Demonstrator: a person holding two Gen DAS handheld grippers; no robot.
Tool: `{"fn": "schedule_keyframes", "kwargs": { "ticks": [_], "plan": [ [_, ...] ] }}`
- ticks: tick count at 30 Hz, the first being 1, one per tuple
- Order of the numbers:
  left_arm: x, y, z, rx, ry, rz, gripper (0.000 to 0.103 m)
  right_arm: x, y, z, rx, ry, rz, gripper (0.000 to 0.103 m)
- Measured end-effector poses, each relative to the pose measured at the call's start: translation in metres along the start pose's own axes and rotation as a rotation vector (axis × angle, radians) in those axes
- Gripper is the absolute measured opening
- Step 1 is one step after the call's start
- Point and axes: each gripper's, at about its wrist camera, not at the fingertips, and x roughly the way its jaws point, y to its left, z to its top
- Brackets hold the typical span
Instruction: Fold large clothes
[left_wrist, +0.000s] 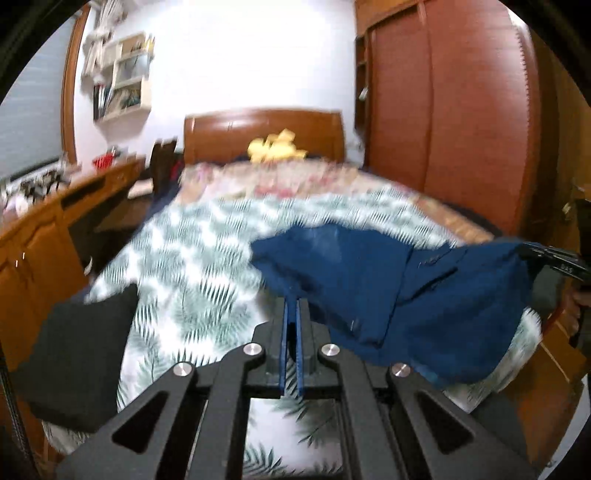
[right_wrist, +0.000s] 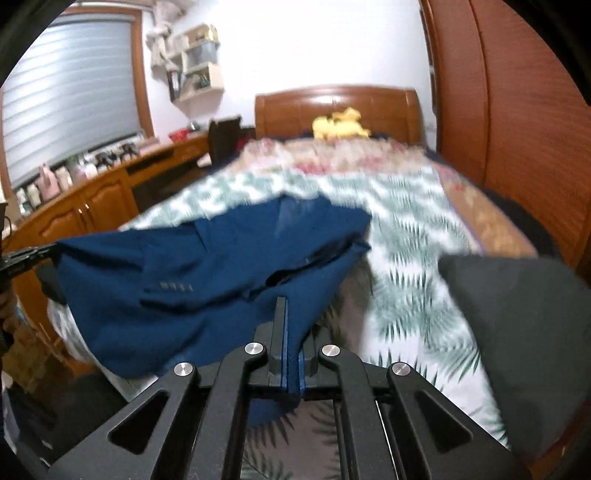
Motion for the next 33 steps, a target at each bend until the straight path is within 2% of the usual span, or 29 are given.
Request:
{"fn": "schedule_keyframes", "kwargs": {
  "ticks": [4, 9, 14, 18, 21, 25, 31, 33],
  "plan": [
    [-0.041, -0.01, 0.041, 0.031, -0.099, -0.022, 0.0, -0.037, 0.014, 0.039, -0.039, -0.1, 0.01, 0.001],
    [-0.081, -0.012, 0.073, 0.042, -0.179, -0.041, 0.0, -0.096, 0.029, 0.079, -0.091, -0.211, 0.016, 0.001],
    [-0.121, -0.013, 0.095, 0.046, -0.265, -0.05, 0.0, -0.149, 0.03, 0.094, -0.107, -0.292, 0.023, 0.001],
    [-0.116, -0.01, 0.097, 0.05, -0.262, -0.037, 0.0, -0.177, 0.03, 0.094, -0.14, -0.345, -0.02, 0.001],
    [-0.083, -0.005, 0.089, 0.024, -0.195, -0.036, 0.0, -0.167, 0.021, 0.087, -0.137, -0.308, -0.053, 0.001],
    [-0.034, -0.006, 0.072, -0.015, -0.117, -0.019, 0.0, -0.121, 0.003, 0.069, -0.112, -0.177, -0.061, 0.001],
    [0.036, -0.018, 0.058, 0.021, -0.057, 0.003, 0.0, -0.057, -0.01, 0.053, -0.124, -0.074, -0.088, 0.001],
    [0.054, -0.021, 0.057, 0.027, -0.052, 0.002, 0.0, -0.025, -0.012, 0.05, -0.145, -0.056, -0.128, 0.001]
  ]
}}
